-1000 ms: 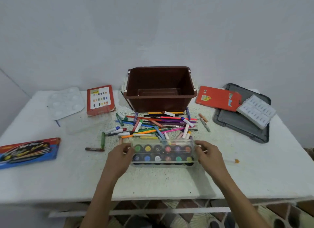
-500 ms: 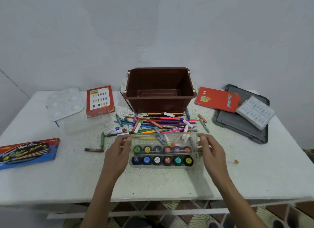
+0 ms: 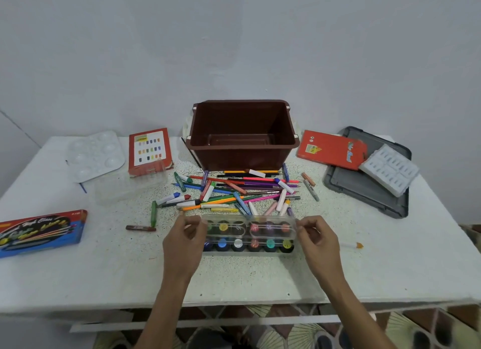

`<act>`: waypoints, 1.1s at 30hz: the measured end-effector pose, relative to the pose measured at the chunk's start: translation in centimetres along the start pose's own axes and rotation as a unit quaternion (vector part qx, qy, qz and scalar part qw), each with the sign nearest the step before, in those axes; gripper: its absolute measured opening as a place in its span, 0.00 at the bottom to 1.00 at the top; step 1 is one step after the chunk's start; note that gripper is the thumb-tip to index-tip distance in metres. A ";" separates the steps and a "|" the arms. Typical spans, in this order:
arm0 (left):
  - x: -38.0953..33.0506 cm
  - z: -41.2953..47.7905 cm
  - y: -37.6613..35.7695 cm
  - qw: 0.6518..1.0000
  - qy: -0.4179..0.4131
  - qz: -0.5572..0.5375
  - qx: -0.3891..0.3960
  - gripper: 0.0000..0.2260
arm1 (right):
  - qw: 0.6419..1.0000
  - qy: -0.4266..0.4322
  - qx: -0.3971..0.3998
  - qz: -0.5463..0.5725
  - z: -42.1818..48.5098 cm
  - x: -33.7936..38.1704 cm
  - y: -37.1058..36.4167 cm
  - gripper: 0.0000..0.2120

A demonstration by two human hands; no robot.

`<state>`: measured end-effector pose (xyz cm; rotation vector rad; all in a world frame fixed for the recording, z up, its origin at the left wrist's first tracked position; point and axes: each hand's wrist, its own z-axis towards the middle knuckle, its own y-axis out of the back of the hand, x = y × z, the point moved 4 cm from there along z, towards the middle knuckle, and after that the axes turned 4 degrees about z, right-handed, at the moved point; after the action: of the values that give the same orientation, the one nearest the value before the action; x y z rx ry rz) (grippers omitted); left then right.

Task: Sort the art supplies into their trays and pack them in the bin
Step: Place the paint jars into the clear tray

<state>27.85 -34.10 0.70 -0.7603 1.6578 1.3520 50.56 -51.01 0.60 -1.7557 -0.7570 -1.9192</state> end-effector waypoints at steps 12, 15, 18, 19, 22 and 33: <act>1.4 -0.7 -1.4 0.988 -0.080 0.126 0.039 0.12 | 0.986 0.076 0.017 -0.145 0.1 -2.1 -0.7 0.13; 1.7 -0.6 -1.9 0.978 -0.106 0.170 0.053 0.13 | 0.983 0.084 0.018 -0.161 -0.1 -2.2 -1.0 0.10; 2.3 -0.7 -2.5 0.965 -0.126 0.223 0.051 0.15 | 0.974 0.111 0.018 -0.195 -0.3 -1.7 -1.3 0.07; 2.2 -0.8 -2.7 0.955 -0.147 0.253 0.040 0.16 | 0.971 0.116 0.022 -0.210 -0.3 -1.8 -1.4 0.07; 1.6 -1.2 -4.2 0.911 -0.227 0.343 0.037 0.19 | 0.960 0.112 0.042 -0.254 -0.4 -2.4 -1.7 0.07; 1.2 -0.3 -7.8 0.816 -0.320 0.456 0.156 0.26 | 0.960 0.108 0.047 -0.255 -0.5 -3.1 -1.8 0.08</act>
<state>33.92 -36.11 -3.93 0.7544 1.6210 1.6167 49.34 -50.09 -2.68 -1.3493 -1.2874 -2.3033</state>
